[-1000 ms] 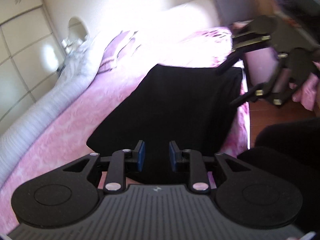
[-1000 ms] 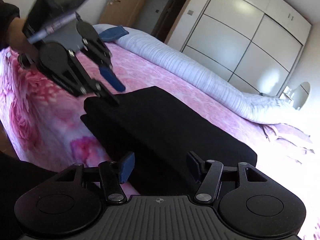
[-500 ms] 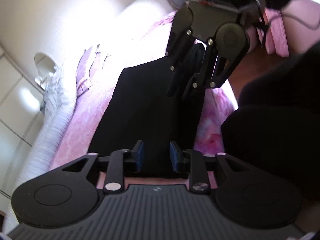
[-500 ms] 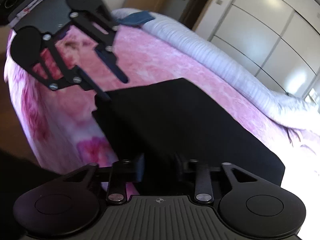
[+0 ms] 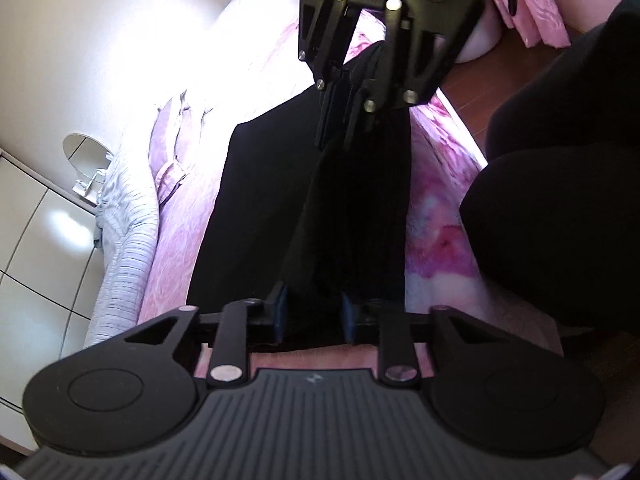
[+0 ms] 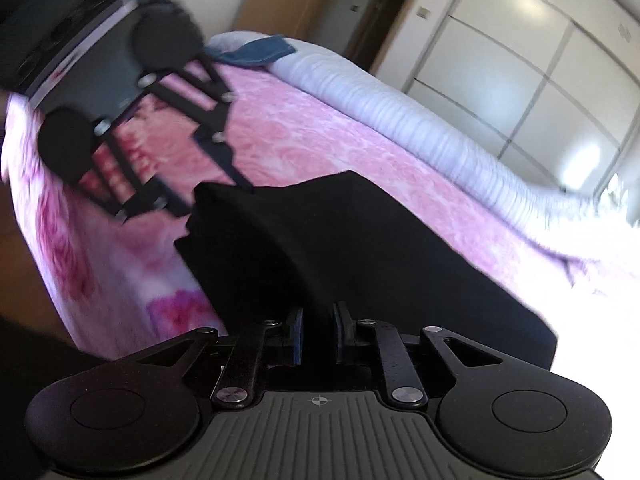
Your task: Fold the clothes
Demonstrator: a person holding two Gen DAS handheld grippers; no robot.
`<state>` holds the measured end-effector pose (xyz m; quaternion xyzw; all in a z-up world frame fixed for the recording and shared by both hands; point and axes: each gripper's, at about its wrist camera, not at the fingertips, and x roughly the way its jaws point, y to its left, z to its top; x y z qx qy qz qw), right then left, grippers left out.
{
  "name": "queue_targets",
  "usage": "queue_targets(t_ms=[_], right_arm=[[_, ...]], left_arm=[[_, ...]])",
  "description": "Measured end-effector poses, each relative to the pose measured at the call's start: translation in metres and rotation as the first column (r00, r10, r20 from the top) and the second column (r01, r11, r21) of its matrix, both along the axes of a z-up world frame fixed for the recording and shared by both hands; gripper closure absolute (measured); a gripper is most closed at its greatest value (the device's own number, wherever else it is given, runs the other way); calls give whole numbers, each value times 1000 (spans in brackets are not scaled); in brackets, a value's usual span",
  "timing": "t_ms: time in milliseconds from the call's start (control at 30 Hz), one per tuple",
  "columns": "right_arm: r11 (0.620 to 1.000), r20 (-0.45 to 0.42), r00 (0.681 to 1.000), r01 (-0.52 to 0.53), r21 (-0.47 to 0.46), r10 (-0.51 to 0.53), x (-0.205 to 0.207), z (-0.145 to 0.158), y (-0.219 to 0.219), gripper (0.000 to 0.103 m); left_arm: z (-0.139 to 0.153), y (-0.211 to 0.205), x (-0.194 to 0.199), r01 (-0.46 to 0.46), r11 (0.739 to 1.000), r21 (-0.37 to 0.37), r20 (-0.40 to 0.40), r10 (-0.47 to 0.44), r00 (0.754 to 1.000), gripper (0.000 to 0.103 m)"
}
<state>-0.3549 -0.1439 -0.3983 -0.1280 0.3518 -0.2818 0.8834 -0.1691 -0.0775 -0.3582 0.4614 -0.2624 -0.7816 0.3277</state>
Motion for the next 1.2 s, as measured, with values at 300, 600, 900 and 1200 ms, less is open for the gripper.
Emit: queue_targets(t_ms=[300, 600, 900, 1200], right_arm=[[996, -81, 997, -25, -86, 18, 18, -23, -1, 54], [964, -61, 998, -5, -265, -12, 22, -10, 9, 95], [983, -150, 989, -30, -184, 2, 27, -59, 13, 81], [972, 62, 970, 234, 21, -235, -59, -39, 7, 74]], left_arm=[[23, -16, -2, 91, 989, -116, 89, -81, 993, 87], [6, 6, 13, 51, 983, -177, 64, -40, 997, 88], [-48, 4, 20, -126, 992, -15, -6, 126, 992, 94], [8, 7, 61, -317, 945, 79, -269, 326, 906, 94]])
